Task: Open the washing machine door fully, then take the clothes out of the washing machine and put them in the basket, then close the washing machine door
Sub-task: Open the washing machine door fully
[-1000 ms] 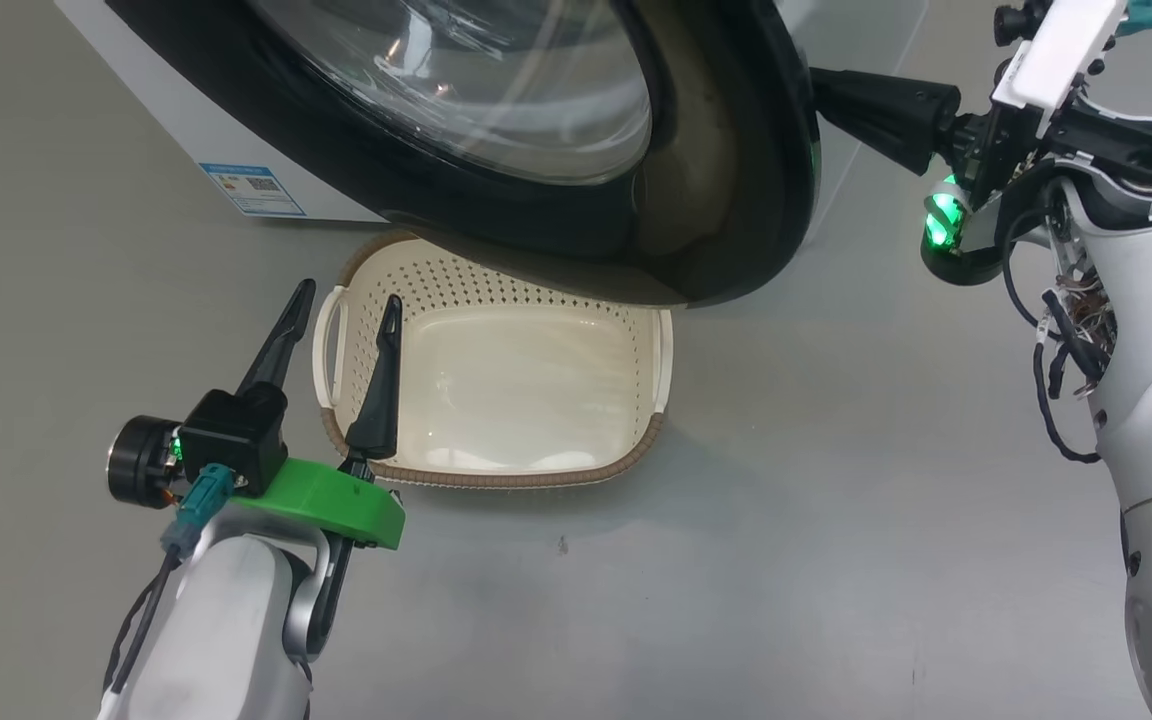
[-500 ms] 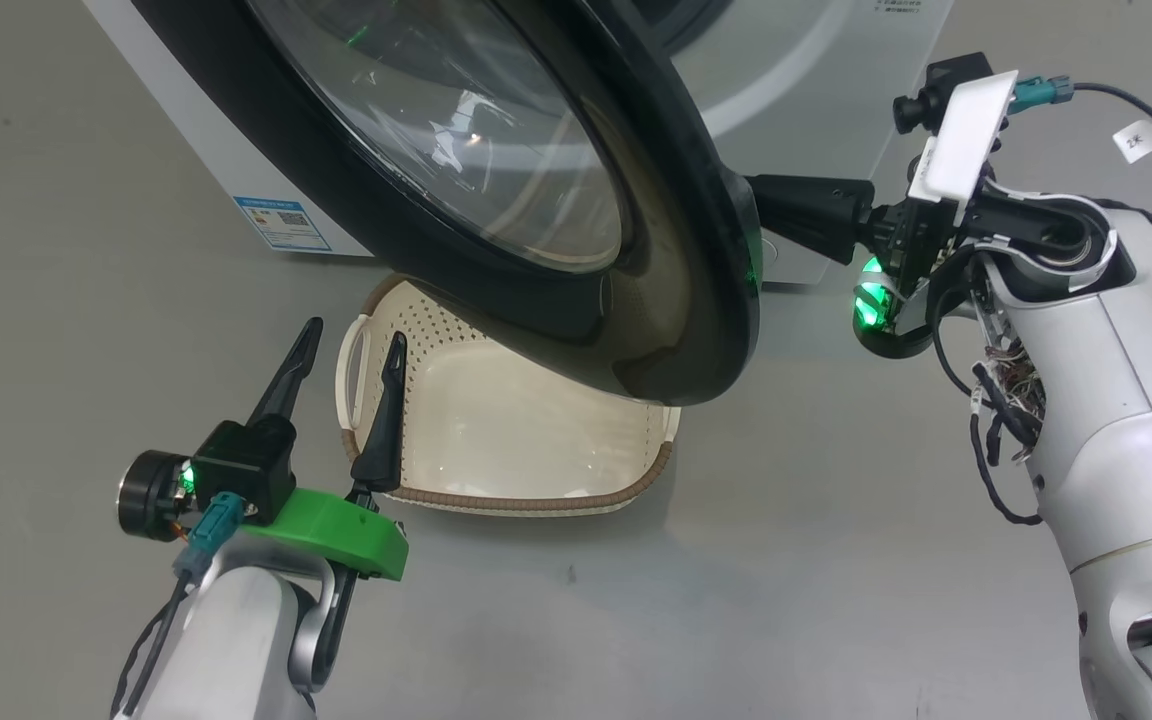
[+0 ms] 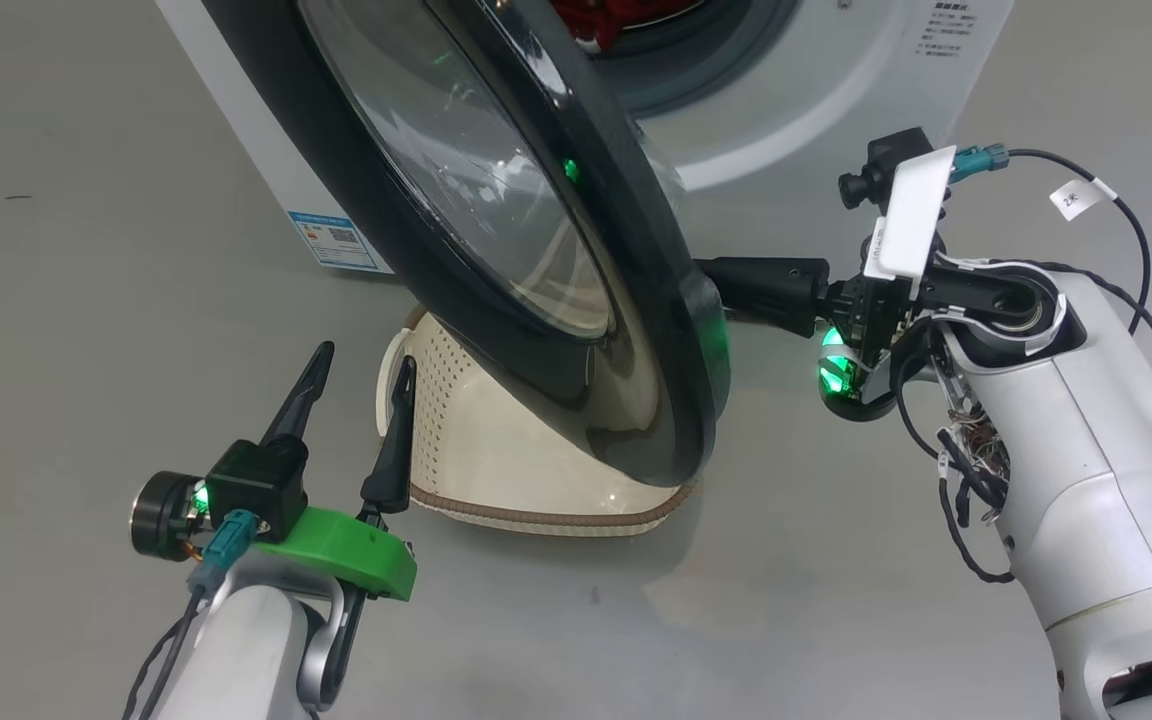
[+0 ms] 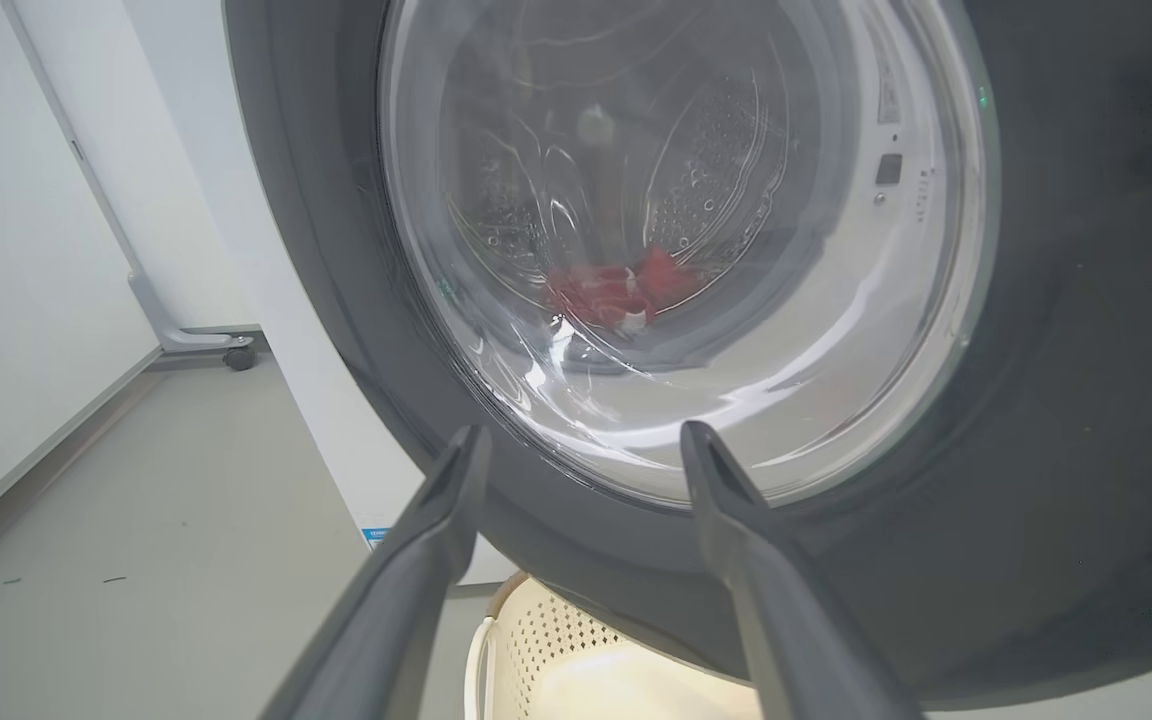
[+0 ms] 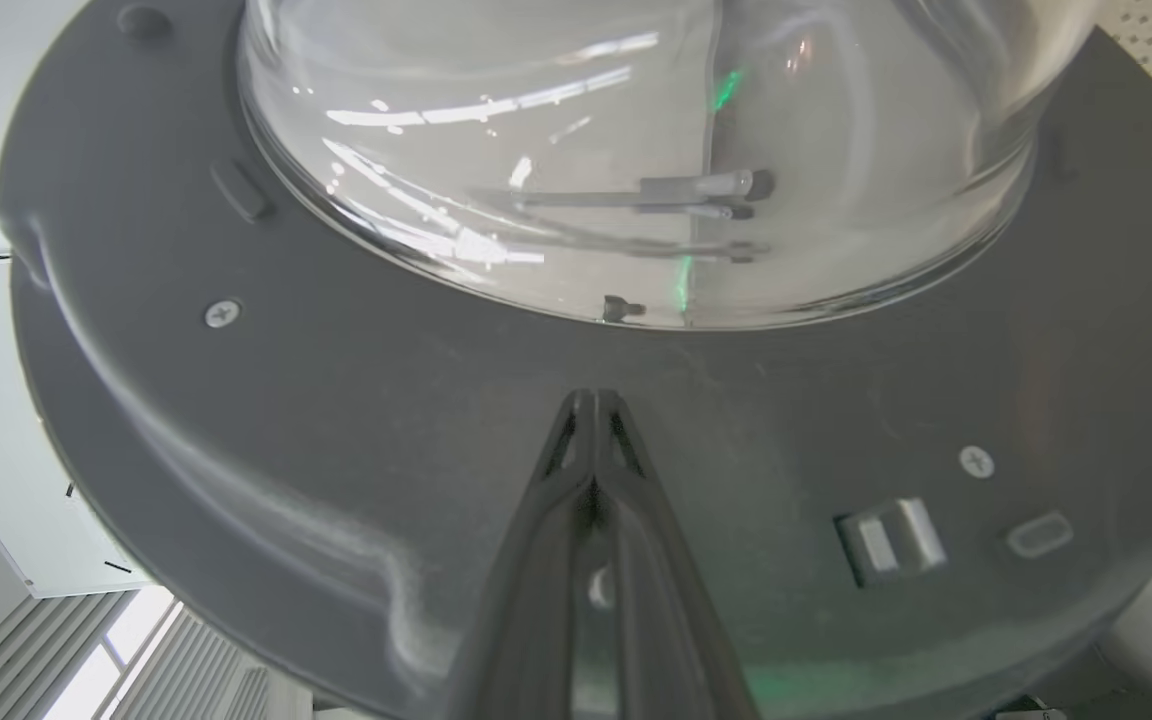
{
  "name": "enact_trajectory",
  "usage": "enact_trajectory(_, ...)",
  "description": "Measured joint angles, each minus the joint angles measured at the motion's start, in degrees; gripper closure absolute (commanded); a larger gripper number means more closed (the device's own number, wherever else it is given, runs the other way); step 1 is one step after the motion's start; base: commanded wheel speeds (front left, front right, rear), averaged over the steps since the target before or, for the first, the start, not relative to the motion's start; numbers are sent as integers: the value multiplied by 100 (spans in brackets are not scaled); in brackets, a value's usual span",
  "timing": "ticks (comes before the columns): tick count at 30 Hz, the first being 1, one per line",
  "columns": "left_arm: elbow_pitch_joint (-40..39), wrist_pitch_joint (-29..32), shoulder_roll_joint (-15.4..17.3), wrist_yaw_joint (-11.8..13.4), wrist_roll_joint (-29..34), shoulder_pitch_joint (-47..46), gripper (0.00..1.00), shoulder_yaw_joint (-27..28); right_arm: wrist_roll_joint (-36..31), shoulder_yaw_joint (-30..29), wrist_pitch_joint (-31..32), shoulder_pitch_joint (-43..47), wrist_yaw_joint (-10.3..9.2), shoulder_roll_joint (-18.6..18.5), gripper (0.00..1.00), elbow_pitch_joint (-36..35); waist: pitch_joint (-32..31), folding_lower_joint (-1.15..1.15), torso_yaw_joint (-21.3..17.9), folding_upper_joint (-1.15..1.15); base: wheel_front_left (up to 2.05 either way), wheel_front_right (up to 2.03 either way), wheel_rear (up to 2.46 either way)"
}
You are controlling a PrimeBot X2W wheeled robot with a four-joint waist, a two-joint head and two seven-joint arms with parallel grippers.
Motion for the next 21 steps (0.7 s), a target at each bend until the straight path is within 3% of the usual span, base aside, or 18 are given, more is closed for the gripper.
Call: enact_trajectory(21,68,1,4,70,-44,267,0,-93,160,488,-12,666,46,89,100,-435,-368,0,535,0,0,0,0)
